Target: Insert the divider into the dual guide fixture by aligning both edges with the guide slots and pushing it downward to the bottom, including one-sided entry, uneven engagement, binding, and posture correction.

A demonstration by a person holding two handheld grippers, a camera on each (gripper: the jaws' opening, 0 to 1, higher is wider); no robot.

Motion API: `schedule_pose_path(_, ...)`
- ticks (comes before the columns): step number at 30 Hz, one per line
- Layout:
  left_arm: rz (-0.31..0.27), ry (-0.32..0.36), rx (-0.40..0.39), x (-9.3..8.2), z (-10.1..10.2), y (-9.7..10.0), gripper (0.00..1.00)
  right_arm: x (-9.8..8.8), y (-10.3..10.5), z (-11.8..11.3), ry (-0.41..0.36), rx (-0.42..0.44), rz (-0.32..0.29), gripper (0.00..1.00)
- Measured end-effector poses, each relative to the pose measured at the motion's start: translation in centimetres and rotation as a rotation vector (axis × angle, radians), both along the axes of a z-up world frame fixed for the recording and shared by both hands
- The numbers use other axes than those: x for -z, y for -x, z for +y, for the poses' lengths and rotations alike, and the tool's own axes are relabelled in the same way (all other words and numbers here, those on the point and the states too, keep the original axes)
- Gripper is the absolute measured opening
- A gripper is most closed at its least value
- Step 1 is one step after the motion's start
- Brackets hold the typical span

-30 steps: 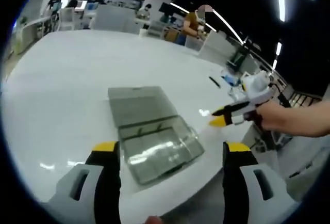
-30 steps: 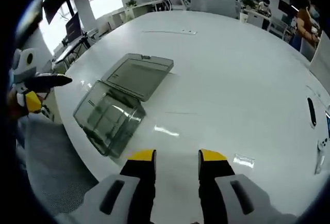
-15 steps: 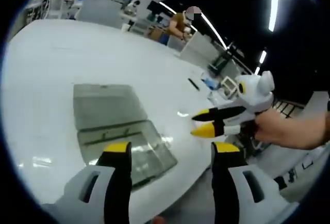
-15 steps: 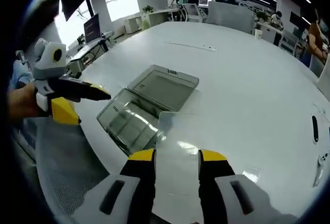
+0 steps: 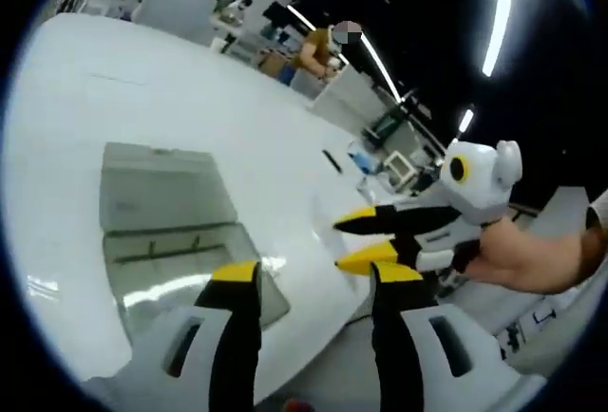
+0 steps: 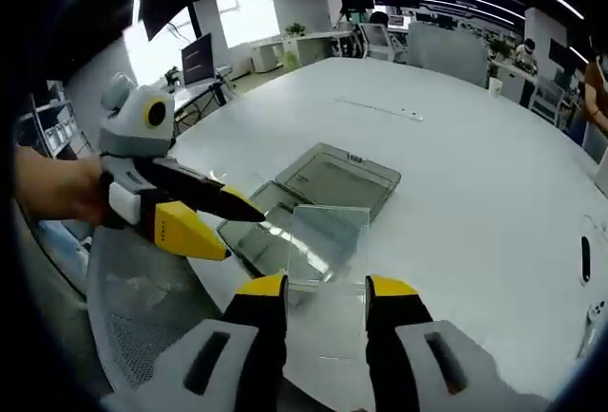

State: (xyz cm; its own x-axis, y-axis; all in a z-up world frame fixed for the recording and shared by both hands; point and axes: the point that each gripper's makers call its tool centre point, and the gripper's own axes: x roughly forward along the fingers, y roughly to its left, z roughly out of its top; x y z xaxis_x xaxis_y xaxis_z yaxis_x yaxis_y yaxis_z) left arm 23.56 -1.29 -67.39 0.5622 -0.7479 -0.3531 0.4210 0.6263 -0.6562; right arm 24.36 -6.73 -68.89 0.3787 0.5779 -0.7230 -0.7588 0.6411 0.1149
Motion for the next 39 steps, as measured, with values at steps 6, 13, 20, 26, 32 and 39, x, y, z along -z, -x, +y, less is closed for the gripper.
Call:
schedule_pose_path(6, -0.01, 0.068, -0.02, -1.1, -0.3, -0.1, 0.34, -0.9, 0.9, 1.0, -0.035, -0.016, -0.007, 0.27)
schedule_pose_path(13, -0.016, 0.109, -0.04, -1.8, -0.4, -0.1, 0.27, -1.9, 1.6, 1.8, -0.066, -0.031, -0.018, 0.27)
schedule_pose_path(20, -0.014, 0.152, -0.064, -2.4, -0.2, -0.1, 0.21, -2.5, 2.0, 2.3, -0.086, -0.041, -0.026, 0.27)
schedule_pose_path(26, -0.006, 0.181, -0.09, -2.8, 0.2, -0.2, 0.14, -3.0, 2.2, 2.6, -0.098, -0.046, -0.032, 0.27)
schedule_pose_path(32, 0.002, 0.19, -0.103, -2.8, 0.3, -0.2, 0.12, -3.3, 2.3, 2.9, -0.109, -0.053, -0.035, 0.27)
schedule_pose_path(39, 0.007, 0.214, -0.122, -2.9, 0.5, -0.2, 0.09, -3.6, 2.4, 3.2, -0.115, -0.058, -0.039, 0.27)
